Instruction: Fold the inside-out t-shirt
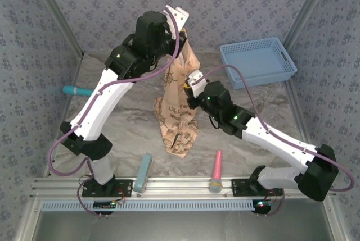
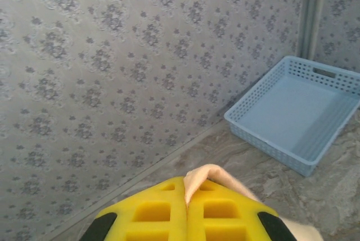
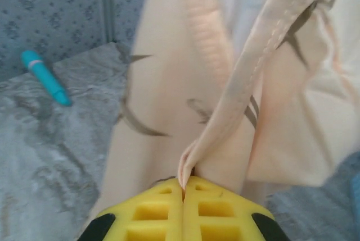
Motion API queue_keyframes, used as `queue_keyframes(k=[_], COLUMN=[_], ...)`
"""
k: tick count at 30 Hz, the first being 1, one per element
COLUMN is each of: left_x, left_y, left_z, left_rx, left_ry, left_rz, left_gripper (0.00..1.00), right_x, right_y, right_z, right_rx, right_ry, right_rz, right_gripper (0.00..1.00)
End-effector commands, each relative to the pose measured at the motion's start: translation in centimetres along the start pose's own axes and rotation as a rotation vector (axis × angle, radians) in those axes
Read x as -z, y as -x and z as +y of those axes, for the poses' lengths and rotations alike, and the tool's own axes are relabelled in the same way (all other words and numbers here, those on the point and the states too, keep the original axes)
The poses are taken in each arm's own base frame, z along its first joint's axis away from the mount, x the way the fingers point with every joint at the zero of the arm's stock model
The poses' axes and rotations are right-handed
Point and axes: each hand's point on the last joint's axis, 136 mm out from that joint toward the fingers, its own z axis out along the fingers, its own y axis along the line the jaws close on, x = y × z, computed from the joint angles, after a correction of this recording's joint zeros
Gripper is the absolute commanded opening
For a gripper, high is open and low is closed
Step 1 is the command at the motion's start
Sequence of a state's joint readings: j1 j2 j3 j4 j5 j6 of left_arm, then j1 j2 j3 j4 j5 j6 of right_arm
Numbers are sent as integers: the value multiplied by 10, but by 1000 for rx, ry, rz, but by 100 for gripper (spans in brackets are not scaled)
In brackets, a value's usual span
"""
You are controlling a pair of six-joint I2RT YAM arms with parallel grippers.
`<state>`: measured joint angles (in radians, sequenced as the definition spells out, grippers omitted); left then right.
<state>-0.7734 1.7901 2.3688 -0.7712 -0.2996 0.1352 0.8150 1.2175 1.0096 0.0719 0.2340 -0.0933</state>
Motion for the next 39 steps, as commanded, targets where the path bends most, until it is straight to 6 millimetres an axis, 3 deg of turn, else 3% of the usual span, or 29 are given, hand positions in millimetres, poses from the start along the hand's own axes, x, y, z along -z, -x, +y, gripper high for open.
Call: queue_keyframes(k=[1, 4, 7, 9, 12, 15, 18, 20, 24, 28, 31, 33, 37, 39], left_x=[-3, -7, -7, 1, 25, 63, 105, 128, 197, 245, 248, 238, 203, 175], left_y=[7, 8, 25, 42, 67, 84, 89, 88, 93, 88, 77, 70, 65, 63], left_z=[37, 80, 117, 135, 143, 145, 140, 128, 110, 113, 117, 115, 103, 100], left_rx=[61, 194, 280, 275, 252, 277, 308, 299, 335, 405, 404, 392, 344, 314], left_ry=[141, 249, 297, 329, 346, 329, 304, 272, 171, 117, 146, 153, 148, 175], left_rz=[-23, -60, -147, -199, -260, -314, -331, -336, -470, -572, -538, -506, -463, -430], left_gripper=[0, 0, 0, 0, 0, 0, 0, 0, 0, 0, 0, 0, 0, 0], right_x=[5, -3, -14, -14, -2, 26, 64, 94, 156, 200, 212, 205, 162, 127], right_y=[33, 56, 101, 138, 186, 222, 242, 251, 261, 267, 267, 264, 252, 244], right_z=[-34, -72, -115, -135, -153, -147, -125, -109, -79, -73, -73, -73, -84, -91], right_rx=[-27, -26, 7, 37, 58, 89, 119, 135, 154, 130, 116, 113, 103, 81], right_ry=[-40, -40, -93, -109, -125, -101, -51, -17, 44, 44, 48, 47, 6, 15], right_rz=[-100, -128, -165, -221, -304, -378, -431, -456, -495, -538, -546, -529, -464, -419], right_gripper=[0, 0, 0, 0, 0, 0, 0, 0, 0, 0, 0, 0, 0, 0])
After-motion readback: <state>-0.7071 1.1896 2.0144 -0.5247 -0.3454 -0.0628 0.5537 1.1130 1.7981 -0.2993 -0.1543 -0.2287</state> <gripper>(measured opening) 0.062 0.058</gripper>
